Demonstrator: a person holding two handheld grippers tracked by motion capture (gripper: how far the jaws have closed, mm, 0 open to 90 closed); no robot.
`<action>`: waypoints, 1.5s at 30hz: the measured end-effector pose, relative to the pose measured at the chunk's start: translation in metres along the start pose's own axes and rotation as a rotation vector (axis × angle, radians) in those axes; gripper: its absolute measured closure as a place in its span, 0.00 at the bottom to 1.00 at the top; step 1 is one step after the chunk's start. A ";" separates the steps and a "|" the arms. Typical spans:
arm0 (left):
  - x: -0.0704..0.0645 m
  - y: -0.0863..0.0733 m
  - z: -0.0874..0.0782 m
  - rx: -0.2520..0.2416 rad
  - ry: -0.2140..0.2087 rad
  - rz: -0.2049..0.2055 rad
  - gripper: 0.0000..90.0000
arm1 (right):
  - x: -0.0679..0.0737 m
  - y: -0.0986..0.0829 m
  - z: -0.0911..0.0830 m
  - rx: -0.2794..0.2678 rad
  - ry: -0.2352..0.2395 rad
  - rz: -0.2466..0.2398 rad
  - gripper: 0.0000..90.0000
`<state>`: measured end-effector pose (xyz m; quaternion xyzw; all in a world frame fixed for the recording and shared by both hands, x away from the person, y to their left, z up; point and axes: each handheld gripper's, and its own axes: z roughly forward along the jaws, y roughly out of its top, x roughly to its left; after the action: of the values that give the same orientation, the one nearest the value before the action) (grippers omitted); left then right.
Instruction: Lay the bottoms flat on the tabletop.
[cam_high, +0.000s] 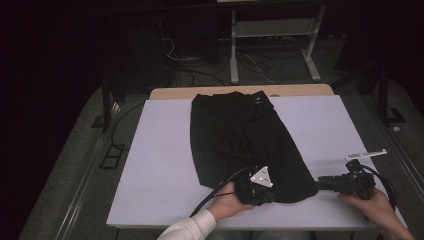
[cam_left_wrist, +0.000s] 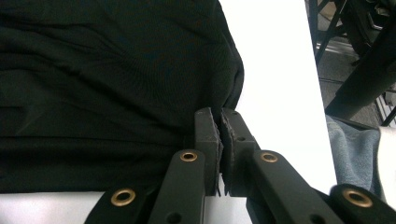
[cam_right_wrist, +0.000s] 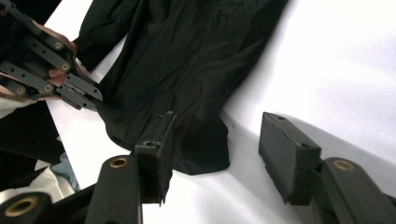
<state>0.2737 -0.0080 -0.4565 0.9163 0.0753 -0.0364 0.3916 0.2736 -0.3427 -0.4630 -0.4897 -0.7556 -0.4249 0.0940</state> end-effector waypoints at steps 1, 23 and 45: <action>0.000 0.000 0.000 0.000 0.001 0.000 0.95 | 0.001 -0.001 0.001 -0.004 0.004 0.001 0.50; -0.012 0.003 -0.001 -0.006 0.021 0.044 0.95 | 0.021 -0.005 -0.001 0.057 0.023 0.117 0.97; -0.042 0.005 0.000 0.034 -0.041 0.116 0.95 | 0.030 -0.030 -0.015 0.137 0.067 0.139 0.97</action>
<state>0.2336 -0.0160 -0.4476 0.9247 0.0134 -0.0335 0.3790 0.2297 -0.3381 -0.4535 -0.5188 -0.7435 -0.3809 0.1816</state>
